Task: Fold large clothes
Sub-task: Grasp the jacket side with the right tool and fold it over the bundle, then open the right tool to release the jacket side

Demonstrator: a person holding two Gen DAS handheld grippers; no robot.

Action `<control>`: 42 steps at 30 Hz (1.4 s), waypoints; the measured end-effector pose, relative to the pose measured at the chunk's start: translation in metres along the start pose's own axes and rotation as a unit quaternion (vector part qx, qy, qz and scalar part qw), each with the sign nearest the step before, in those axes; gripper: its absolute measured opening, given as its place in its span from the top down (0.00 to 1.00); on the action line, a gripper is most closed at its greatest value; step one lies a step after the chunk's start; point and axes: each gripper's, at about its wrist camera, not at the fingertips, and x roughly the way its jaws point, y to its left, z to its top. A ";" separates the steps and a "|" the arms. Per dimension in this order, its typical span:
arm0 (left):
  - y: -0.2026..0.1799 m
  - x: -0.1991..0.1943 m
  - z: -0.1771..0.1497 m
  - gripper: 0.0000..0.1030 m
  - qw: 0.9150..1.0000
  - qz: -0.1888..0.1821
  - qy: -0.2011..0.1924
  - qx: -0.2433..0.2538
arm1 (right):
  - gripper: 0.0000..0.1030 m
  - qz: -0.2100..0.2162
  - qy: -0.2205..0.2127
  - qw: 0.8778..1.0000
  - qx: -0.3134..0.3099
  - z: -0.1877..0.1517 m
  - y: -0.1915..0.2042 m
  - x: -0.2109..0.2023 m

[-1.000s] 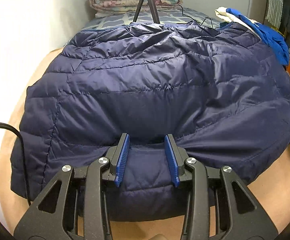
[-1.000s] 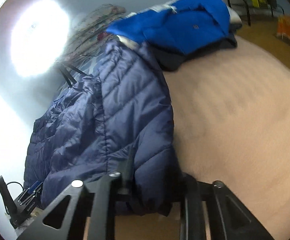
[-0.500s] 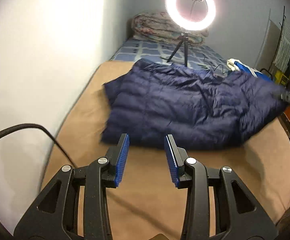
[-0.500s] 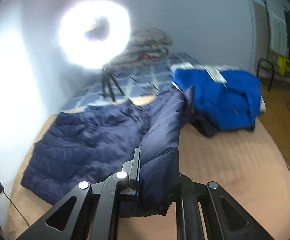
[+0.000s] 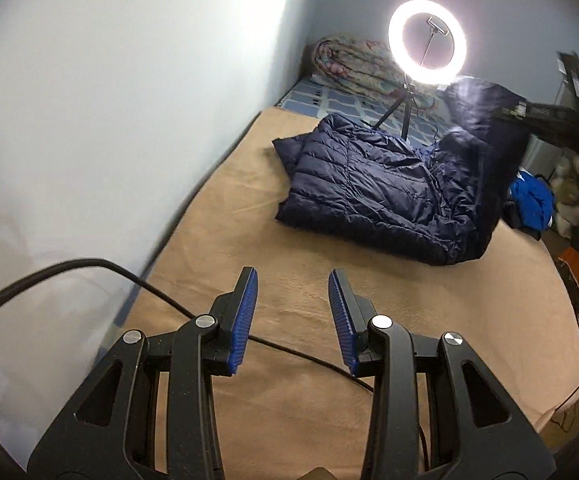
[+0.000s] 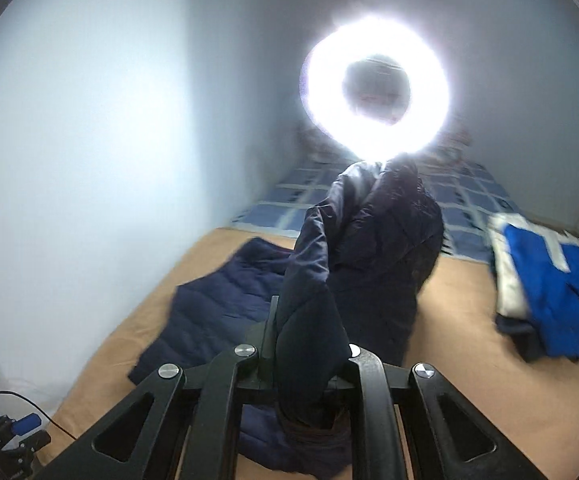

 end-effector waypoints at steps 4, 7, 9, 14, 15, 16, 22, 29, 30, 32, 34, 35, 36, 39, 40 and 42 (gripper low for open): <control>0.008 -0.010 -0.002 0.64 1.000 -0.005 -0.009 -0.008 | 0.92 0.039 0.019 0.999 -0.008 0.001 0.047 0.041; 0.019 -0.013 -0.007 0.64 1.000 -0.006 -0.009 -0.020 | 0.92 0.058 0.038 0.998 -0.013 -0.007 0.081 0.079; 0.024 -0.009 -0.008 0.63 1.000 -0.003 -0.004 -0.024 | 0.94 0.070 0.061 0.996 -0.017 -0.019 0.107 0.108; 0.035 -0.003 -0.011 0.63 1.000 0.006 0.003 -0.029 | 0.96 0.097 0.111 0.987 -0.057 -0.059 0.161 0.158; 0.036 -0.002 -0.011 0.63 1.000 0.006 0.003 -0.030 | 0.96 0.099 0.116 0.986 -0.064 -0.064 0.168 0.163; 0.038 -0.001 -0.012 0.63 0.999 0.007 0.004 -0.031 | 0.96 0.101 0.121 0.985 -0.071 -0.070 0.173 0.168; 0.044 0.005 -0.014 0.63 0.999 0.010 0.011 -0.033 | 0.96 0.150 0.176 0.971 -0.066 -0.092 0.184 0.205; 0.031 0.017 0.002 0.64 1.000 -0.012 0.015 -0.024 | 0.65 0.265 0.145 0.953 -0.024 -0.069 0.132 0.146; 0.027 0.019 0.007 0.64 1.000 -0.013 0.011 -0.019 | 0.65 0.259 0.132 0.956 -0.027 -0.064 0.126 0.135; 0.016 0.027 0.020 0.64 1.000 -0.018 0.007 -0.007 | 0.65 0.214 0.100 0.971 -0.045 -0.055 0.099 0.112; 0.005 0.038 0.036 0.64 1.000 -0.028 0.000 0.001 | 0.65 0.157 0.085 0.983 -0.054 -0.053 0.074 0.101; -0.001 0.046 0.045 0.63 1.000 -0.031 -0.002 0.005 | 0.65 0.136 0.085 0.986 -0.047 -0.053 0.057 0.099; -0.006 0.054 0.055 0.63 0.999 -0.034 -0.003 0.004 | 0.65 0.124 0.089 0.988 -0.038 -0.053 0.043 0.102; -0.023 0.083 0.083 0.64 0.999 -0.038 -0.009 0.016 | 0.65 0.101 0.102 0.990 -0.002 -0.059 -0.003 0.112; -0.030 0.097 0.094 0.64 0.999 -0.038 -0.010 0.018 | 0.64 0.095 0.101 0.990 0.009 -0.061 -0.016 0.115; -0.040 0.122 0.109 0.63 0.999 -0.030 -0.006 0.026 | 0.64 0.091 0.102 0.991 0.020 -0.068 -0.028 0.121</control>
